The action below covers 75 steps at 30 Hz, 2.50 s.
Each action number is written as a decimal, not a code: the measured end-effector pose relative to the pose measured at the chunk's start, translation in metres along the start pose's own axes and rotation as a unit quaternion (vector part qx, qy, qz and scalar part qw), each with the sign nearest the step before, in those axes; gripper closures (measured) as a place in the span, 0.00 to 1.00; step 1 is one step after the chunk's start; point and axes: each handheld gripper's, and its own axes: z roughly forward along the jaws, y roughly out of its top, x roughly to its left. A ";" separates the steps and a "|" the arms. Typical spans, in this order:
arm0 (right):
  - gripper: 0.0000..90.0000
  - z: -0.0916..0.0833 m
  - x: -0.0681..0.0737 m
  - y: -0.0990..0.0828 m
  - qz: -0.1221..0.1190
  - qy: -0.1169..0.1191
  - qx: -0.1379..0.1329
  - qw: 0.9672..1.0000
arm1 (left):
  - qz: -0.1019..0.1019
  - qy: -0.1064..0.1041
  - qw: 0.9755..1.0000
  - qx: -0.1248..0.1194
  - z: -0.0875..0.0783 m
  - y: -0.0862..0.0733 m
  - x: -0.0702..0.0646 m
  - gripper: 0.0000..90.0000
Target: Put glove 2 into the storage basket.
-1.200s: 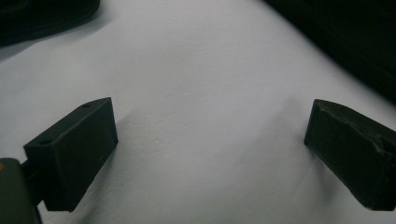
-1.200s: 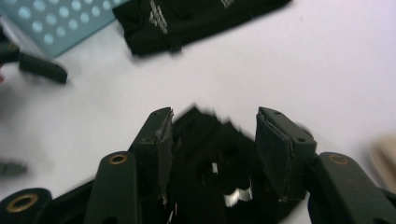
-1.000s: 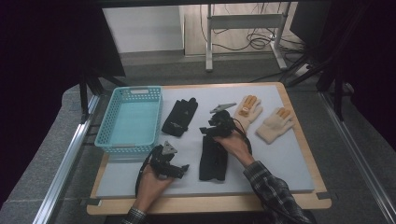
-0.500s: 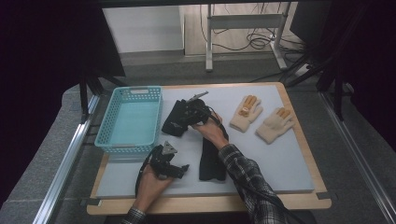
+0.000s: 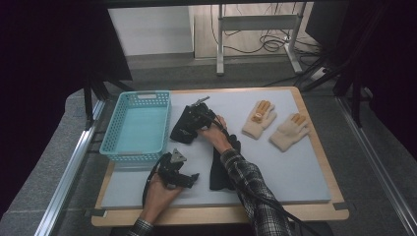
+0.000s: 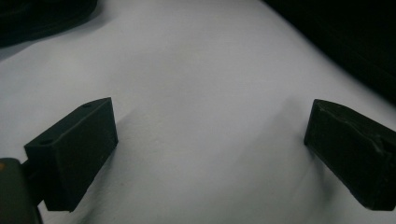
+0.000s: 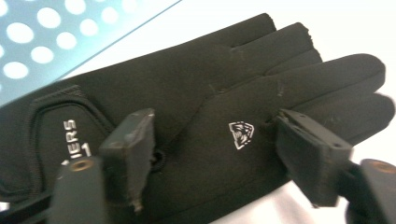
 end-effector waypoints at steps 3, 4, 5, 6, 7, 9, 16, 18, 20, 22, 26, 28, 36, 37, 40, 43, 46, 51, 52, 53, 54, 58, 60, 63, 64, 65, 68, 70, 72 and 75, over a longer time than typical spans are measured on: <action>0.51 0.000 0.002 0.002 0.008 0.007 0.007 1.000 | 0.000 0.000 1.000 0.000 0.000 0.000 0.000 0.03; 0.57 0.000 0.003 0.003 0.007 0.007 0.008 1.000 | 0.000 0.000 1.000 0.000 0.000 0.000 0.000 0.03; 0.64 -0.001 0.003 0.003 0.005 0.010 0.008 1.000 | 0.000 0.000 1.000 0.000 0.000 0.000 0.000 0.03; 0.64 -0.001 0.003 0.003 0.005 0.010 0.008 1.000 | 0.000 0.000 1.000 0.000 0.000 0.000 0.000 0.03; 0.69 -0.001 0.003 0.003 0.003 0.012 0.008 1.000 | 0.000 0.000 1.000 0.000 0.000 0.000 0.000 0.03; 0.83 -0.002 0.002 0.001 0.009 0.011 0.002 1.000 | 0.000 0.000 1.000 0.000 0.000 0.000 0.000 0.03; 0.97 -0.005 0.000 0.002 0.015 0.016 0.009 1.000 | -0.001 0.000 1.000 -0.001 0.000 0.000 0.000 0.03; 0.97 -0.008 0.001 0.003 0.012 0.015 0.011 1.000 | 0.000 0.000 1.000 0.000 0.000 0.000 0.000 0.03; 0.97 -0.013 -0.001 0.003 0.017 0.021 0.005 1.000 | -0.001 0.000 1.000 -0.001 0.000 0.000 0.000 0.03; 0.97 -0.020 -0.003 0.003 0.018 0.027 -0.002 0.999 | 0.000 0.000 1.000 0.000 0.000 0.000 0.000 0.03; 0.97 -0.044 -0.007 0.006 0.010 0.040 -0.018 0.999 | 0.000 0.000 1.000 -0.001 0.000 0.000 0.000 0.03; 0.97 -0.054 -0.007 0.007 0.006 0.045 -0.023 0.999 | 0.000 0.000 1.000 -0.001 0.000 0.000 0.000 0.03; 0.97 -0.095 -0.009 0.006 -0.002 0.058 -0.036 0.998 | 0.000 0.000 1.000 0.000 0.000 0.000 0.000 0.03; 0.97 -0.100 -0.010 0.005 -0.002 0.059 -0.037 0.998 | 0.001 0.001 1.000 0.000 0.000 0.000 0.000 0.03; 0.97 -0.117 -0.012 0.000 -0.007 0.061 -0.036 0.997 | 0.001 0.001 1.000 0.000 0.000 0.000 0.000 0.03; 0.97 -0.135 -0.012 -0.007 -0.009 0.056 -0.041 0.998 | 0.002 0.001 1.000 0.000 0.000 0.000 0.000 0.03; 0.97 -0.152 -0.010 -0.017 -0.007 0.059 -0.044 0.997 | 0.002 0.001 1.000 0.000 0.000 0.000 0.000 0.03; 0.97 -0.180 -0.006 -0.037 -0.002 0.063 -0.043 0.997 | 0.001 0.001 1.000 -0.001 0.000 0.000 0.000 0.03; 0.97 -0.180 -0.006 -0.037 -0.002 0.063 -0.043 0.997 | 0.001 0.001 1.000 -0.001 0.000 0.000 0.000 0.03; 0.97 -0.190 -0.005 -0.045 0.001 0.062 -0.044 0.997 | 0.002 0.001 1.000 0.000 0.000 0.000 0.000 0.03; 0.97 -0.195 -0.004 -0.050 0.003 0.063 -0.045 0.997 | 0.002 0.001 1.000 0.000 0.000 0.000 0.000 0.03; 0.97 -0.209 0.002 -0.064 0.005 0.065 -0.046 0.997 | 0.000 0.001 1.000 -0.002 0.000 0.000 0.000 0.03; 0.97 -0.220 0.012 -0.080 0.009 0.060 -0.041 0.997 | 0.000 0.001 1.000 -0.002 0.000 0.000 0.000 0.03; 0.97 -0.228 0.019 -0.094 0.015 0.060 -0.037 0.997 | 0.000 0.001 1.000 -0.002 0.000 0.000 0.000 0.03; 0.97 -0.229 0.021 -0.098 0.017 0.059 -0.035 0.998 | 0.000 0.001 1.000 -0.002 0.000 0.000 0.000 0.03; 0.97 -0.229 0.022 -0.101 0.016 0.060 -0.032 0.998 | 0.000 0.001 1.000 -0.002 0.000 0.000 0.000 0.03; 0.97 -0.224 0.026 -0.110 0.012 0.049 -0.018 0.999 | 0.000 0.001 1.000 -0.002 0.000 0.000 0.000 0.03; 0.97 -0.217 0.025 -0.116 0.020 0.053 -0.010 0.998 | 0.001 0.001 1.000 -0.002 0.000 0.000 0.000 0.03; 0.97 -0.208 0.026 -0.121 0.024 0.051 -0.001 0.998 | 0.000 0.002 1.000 -0.002 0.000 0.000 0.000 0.03; 0.96 -0.197 0.026 -0.128 0.032 0.049 0.005 0.998 | -0.001 0.002 1.000 -0.003 0.000 0.000 0.000 0.03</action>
